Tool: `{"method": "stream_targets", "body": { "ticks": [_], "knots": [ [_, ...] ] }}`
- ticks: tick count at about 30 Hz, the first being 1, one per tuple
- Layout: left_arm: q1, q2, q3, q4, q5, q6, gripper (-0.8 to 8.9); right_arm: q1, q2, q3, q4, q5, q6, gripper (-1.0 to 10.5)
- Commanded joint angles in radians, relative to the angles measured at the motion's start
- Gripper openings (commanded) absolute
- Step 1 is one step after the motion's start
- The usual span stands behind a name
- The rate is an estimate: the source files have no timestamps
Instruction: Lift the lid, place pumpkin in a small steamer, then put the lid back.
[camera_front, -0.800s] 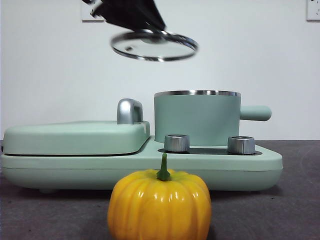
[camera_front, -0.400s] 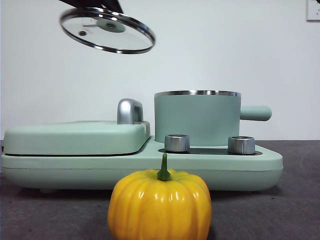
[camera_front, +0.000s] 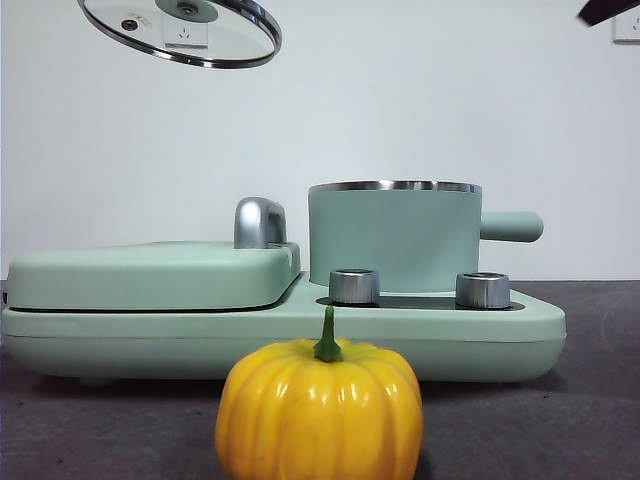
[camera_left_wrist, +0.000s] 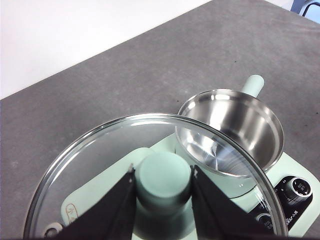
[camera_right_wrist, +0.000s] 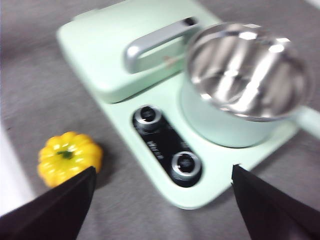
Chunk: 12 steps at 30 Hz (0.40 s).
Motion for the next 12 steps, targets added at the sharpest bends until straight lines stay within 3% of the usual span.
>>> {"method": "stream_targets", "body": {
  "ticks": [1, 12],
  "knots": [
    [0.002, -0.010, 0.031, 0.024, 0.001, 0.010, 0.15, 0.045, 0.034, 0.019, -0.001, -0.010, 0.011, 4.4],
    [0.019, -0.011, 0.031, 0.026, 0.001, 0.018, 0.15, 0.222, 0.211, 0.019, -0.011, -0.028, 0.008, 5.2]
  ]
}}
